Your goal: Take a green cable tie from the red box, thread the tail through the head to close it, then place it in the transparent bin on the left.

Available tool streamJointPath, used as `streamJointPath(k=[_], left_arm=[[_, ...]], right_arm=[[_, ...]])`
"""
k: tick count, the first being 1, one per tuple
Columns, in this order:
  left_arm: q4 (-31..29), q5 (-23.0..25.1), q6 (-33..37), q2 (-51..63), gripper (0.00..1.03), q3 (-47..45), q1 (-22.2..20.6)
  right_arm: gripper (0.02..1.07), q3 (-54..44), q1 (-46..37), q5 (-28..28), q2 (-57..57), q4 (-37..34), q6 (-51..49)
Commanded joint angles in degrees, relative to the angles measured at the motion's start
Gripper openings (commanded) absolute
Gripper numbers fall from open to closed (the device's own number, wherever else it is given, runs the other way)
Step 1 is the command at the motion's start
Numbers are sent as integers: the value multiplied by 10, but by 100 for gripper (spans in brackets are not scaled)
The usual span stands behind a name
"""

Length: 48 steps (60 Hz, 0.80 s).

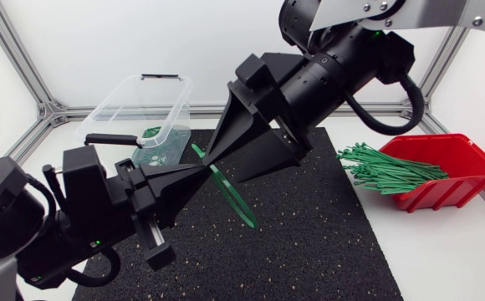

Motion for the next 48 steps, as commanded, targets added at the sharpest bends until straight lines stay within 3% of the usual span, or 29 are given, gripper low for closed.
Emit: streamJointPath(k=[1, 48], left_arm=[[-2, 6, 4, -7, 4, -15, -2], [-41, 7, 5, -47, 4, -26, -27]], right_arm=[[98, 23, -5, 8, -10, -13, 5], [98, 100, 30, 41, 74, -12, -6]])
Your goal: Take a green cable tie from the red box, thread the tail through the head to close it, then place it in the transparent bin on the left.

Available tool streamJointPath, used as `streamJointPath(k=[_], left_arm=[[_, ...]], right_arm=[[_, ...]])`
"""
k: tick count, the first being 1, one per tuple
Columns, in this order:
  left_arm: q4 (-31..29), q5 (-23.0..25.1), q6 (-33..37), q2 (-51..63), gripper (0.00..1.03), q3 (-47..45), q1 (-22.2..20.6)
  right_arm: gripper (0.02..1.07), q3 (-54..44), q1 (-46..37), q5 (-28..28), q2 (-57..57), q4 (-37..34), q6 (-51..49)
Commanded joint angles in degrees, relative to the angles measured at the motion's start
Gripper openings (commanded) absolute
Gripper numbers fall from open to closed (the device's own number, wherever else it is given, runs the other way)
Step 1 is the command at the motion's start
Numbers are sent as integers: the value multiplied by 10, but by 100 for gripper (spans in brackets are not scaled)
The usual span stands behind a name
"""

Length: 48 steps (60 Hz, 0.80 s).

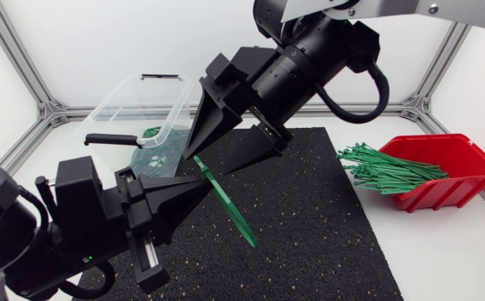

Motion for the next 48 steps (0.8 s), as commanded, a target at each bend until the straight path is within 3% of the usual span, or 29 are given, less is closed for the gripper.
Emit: streamJointPath(k=[1, 17, 23, 31, 34, 36, 44, 48], left_arm=[[1, 2, 5, -7, 4, -17, -3], [2, 6, 6, -7, 4, -19, 1], [2, 6, 6, -4, 4, -18, 1], [3, 6, 6, -3, 4, -17, 1], [3, 6, 6, -2, 4, -17, 2], [4, 6, 6, -2, 4, -17, 2], [4, 6, 7, 0, 4, -16, 2], [5, 6, 7, 1, 4, -16, 3]], right_arm=[[98, 23, 6, 4, 13, -6, -3], [95, 23, 4, 8, 16, -19, -19], [86, 29, 0, 8, 27, -33, -34], [84, 30, 3, 7, 29, -40, -45], [77, 35, 4, 7, 30, -44, -45], [62, 39, 4, 7, 31, -43, -46], [34, 44, 4, 7, 31, -33, -58], [33, 42, 5, 8, 31, -33, -62]])
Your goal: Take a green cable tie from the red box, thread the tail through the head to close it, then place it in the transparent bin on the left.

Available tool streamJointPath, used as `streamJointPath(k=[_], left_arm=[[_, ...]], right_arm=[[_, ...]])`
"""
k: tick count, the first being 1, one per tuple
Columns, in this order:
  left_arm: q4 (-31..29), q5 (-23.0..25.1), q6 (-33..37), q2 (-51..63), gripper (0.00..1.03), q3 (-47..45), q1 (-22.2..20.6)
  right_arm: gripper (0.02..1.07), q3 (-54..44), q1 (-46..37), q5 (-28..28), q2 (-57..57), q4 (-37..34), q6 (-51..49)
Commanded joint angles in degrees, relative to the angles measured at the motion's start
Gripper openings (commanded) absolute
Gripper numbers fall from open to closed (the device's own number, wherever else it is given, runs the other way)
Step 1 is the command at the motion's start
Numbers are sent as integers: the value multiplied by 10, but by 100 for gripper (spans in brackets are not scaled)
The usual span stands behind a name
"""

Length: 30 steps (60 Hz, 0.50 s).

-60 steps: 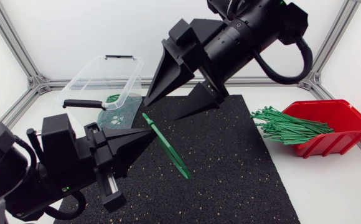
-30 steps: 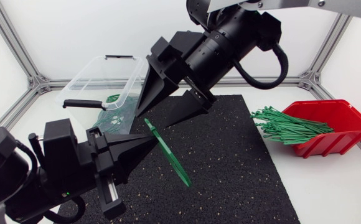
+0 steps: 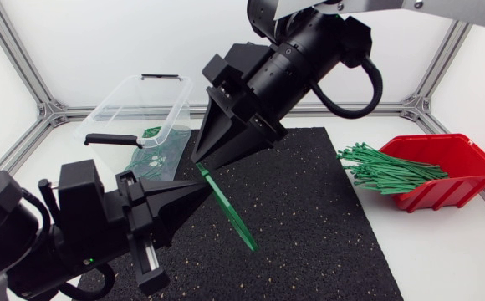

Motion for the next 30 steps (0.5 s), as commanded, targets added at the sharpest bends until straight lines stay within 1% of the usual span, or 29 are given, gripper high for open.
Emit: streamJointPath(k=[1, 26, 30], left_arm=[[8, 4, 7, 1, 4, -11, 3], [10, 4, 8, 7, 4, -11, 7], [10, 4, 8, 7, 4, -11, 7]], right_arm=[[33, 7, 3, 2, 8, -5, -12], [26, -5, 21, 3, -2, -9, -20], [23, -5, 21, 3, -3, -9, -20]])
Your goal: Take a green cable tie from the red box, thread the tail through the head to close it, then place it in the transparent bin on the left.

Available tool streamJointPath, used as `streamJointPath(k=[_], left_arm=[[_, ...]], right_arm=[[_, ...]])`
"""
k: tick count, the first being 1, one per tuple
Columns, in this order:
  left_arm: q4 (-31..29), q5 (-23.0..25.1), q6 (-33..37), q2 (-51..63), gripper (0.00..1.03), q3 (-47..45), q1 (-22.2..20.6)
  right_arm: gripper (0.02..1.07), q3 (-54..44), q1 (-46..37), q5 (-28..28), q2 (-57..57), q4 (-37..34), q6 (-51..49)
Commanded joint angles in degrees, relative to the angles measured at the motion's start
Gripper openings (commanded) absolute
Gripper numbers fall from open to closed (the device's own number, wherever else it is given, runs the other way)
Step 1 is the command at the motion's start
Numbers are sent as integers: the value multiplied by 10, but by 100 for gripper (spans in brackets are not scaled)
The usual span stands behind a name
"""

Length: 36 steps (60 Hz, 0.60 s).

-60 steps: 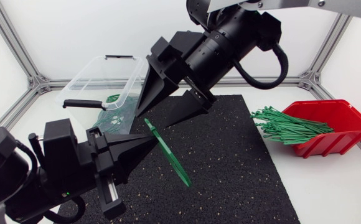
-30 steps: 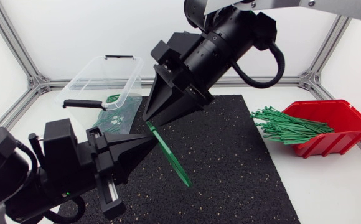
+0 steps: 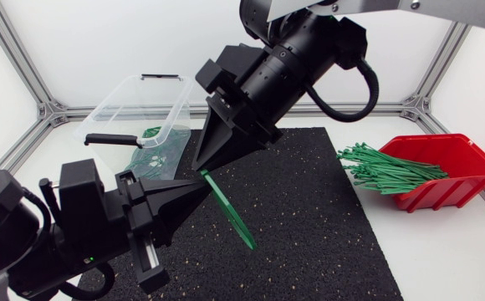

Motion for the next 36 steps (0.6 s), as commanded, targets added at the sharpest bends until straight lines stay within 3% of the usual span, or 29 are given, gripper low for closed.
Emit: streamJointPath(k=[1, 36], left_arm=[[10, 4, 7, 4, 4, -11, 3], [10, 4, 7, 5, 4, -11, 3]], right_arm=[[23, -6, 6, 2, -4, -8, -7], [8, -20, 5, -4, -11, -9, -16]])
